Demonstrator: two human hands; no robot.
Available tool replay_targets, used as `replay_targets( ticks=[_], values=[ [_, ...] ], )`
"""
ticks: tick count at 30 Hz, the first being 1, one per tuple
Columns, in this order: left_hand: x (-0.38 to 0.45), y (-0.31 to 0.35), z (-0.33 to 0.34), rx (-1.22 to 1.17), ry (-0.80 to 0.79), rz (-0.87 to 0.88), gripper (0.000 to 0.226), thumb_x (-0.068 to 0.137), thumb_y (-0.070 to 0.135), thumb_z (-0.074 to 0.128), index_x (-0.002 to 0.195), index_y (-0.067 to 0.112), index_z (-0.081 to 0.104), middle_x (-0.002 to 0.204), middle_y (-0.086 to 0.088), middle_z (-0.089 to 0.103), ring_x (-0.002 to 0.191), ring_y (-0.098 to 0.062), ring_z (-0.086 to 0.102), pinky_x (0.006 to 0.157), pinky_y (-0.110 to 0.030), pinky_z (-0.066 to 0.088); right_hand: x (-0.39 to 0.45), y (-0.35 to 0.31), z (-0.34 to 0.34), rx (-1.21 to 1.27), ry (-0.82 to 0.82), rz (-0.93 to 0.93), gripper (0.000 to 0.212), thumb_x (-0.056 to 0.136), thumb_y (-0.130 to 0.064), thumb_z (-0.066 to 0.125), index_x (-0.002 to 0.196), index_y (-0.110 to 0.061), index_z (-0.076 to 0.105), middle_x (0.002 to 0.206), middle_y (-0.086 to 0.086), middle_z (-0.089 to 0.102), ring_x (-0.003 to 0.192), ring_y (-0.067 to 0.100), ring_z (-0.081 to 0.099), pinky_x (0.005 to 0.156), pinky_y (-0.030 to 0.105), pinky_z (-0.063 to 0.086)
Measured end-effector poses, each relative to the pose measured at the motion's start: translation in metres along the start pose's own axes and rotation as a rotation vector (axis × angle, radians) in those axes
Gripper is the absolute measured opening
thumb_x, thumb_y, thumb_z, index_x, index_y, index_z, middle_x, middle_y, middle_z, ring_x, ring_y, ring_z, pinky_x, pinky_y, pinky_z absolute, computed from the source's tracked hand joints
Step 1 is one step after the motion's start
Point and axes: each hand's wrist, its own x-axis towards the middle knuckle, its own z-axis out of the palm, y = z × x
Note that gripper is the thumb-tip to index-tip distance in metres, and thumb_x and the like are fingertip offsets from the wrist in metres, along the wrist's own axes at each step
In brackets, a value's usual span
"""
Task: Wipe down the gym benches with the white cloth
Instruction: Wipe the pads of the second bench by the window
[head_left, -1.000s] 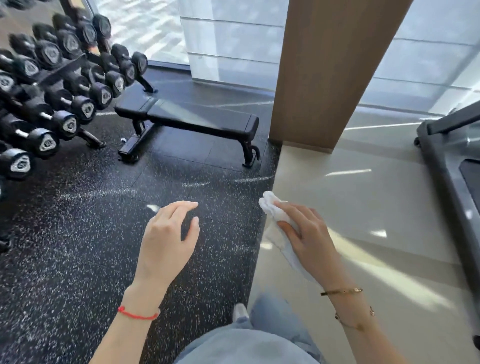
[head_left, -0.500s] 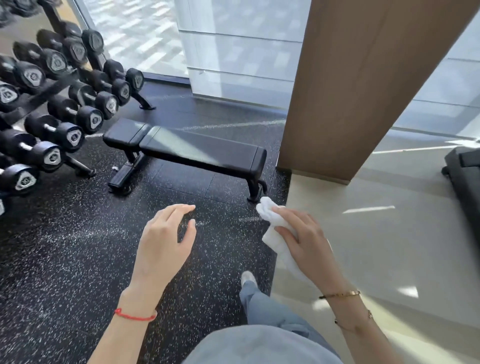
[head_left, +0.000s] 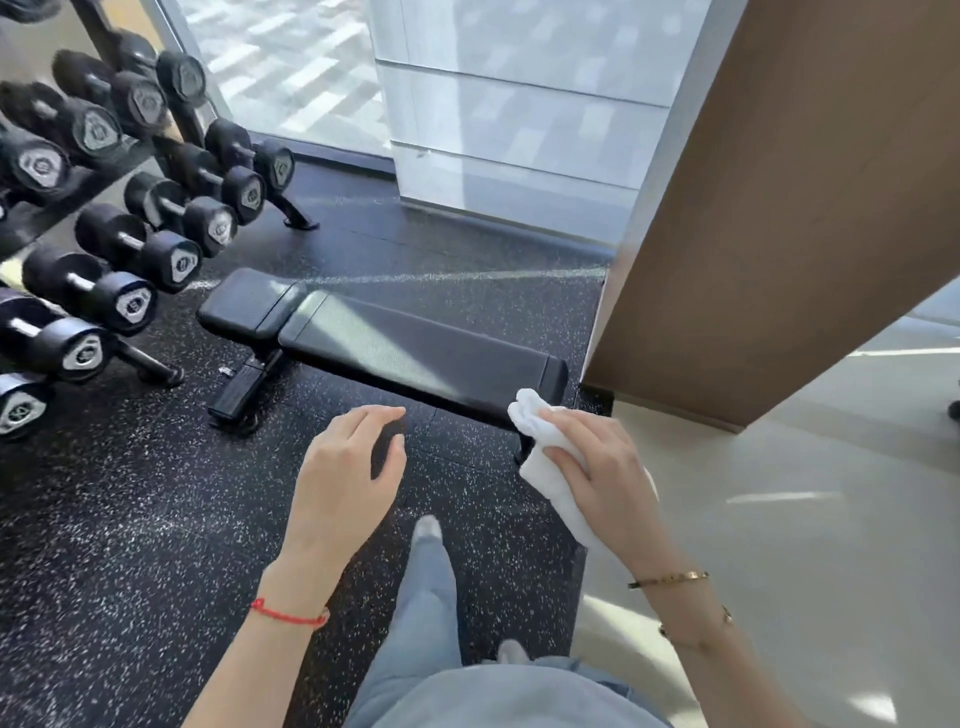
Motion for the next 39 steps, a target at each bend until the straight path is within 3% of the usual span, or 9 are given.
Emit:
replay_targets(
  ticks=[7, 12, 20, 29, 39],
  values=[
    [0.142, -0.068, 0.008, -0.001, -0.054, 0.087, 0.032, 0.092, 0.014, 0.061, 0.124, 0.013, 0.063, 0.117, -0.004, 0.066, 0.111, -0.022, 0.060, 0.098, -0.042, 0.050, 0.117, 0.001, 0.058, 0.016, 0.052, 0.088, 0.041, 0.097, -0.014, 0.060, 0.135, -0.027, 0.057, 0.129, -0.012, 0.062, 0.119, 0.014, 0.054, 0.105, 0.037, 0.041],
    [0.230, -0.100, 0.026, -0.003, -0.129, 0.162, 0.034, 0.092, 0.012, 0.060, 0.126, 0.011, 0.062, 0.111, -0.004, 0.067, 0.102, -0.023, 0.061, 0.093, -0.045, 0.052, 0.178, 0.015, 0.092, 0.009, 0.107, 0.183, 0.041, 0.095, -0.011, 0.063, 0.134, -0.023, 0.059, 0.128, -0.009, 0.062, 0.116, 0.013, 0.053, 0.104, 0.039, 0.043],
    [0.341, -0.128, 0.094, 0.000, -0.223, 0.192, 0.035, 0.095, 0.014, 0.056, 0.130, 0.012, 0.060, 0.124, -0.002, 0.064, 0.118, -0.019, 0.057, 0.103, -0.037, 0.046, 0.267, 0.076, 0.124, -0.012, 0.051, 0.312, 0.038, 0.096, -0.012, 0.062, 0.133, -0.020, 0.060, 0.128, -0.005, 0.063, 0.115, 0.021, 0.055, 0.104, 0.041, 0.042],
    [0.415, -0.168, 0.229, 0.029, -0.258, 0.179, 0.033, 0.094, 0.010, 0.057, 0.127, 0.009, 0.061, 0.124, -0.005, 0.065, 0.117, -0.023, 0.059, 0.098, -0.043, 0.049, 0.338, 0.207, 0.193, -0.072, -0.028, 0.322, 0.034, 0.098, -0.019, 0.058, 0.133, -0.019, 0.060, 0.131, -0.004, 0.062, 0.115, 0.022, 0.054, 0.103, 0.041, 0.041],
    [0.397, -0.274, 0.434, 0.053, -0.325, 0.273, 0.033, 0.092, 0.006, 0.058, 0.125, 0.006, 0.063, 0.124, -0.006, 0.065, 0.119, -0.027, 0.059, 0.100, -0.046, 0.047, 0.324, 0.359, 0.372, -0.132, -0.076, 0.243, 0.033, 0.099, -0.020, 0.057, 0.132, -0.020, 0.059, 0.128, -0.005, 0.063, 0.113, 0.023, 0.055, 0.096, 0.041, 0.042]
  ],
)
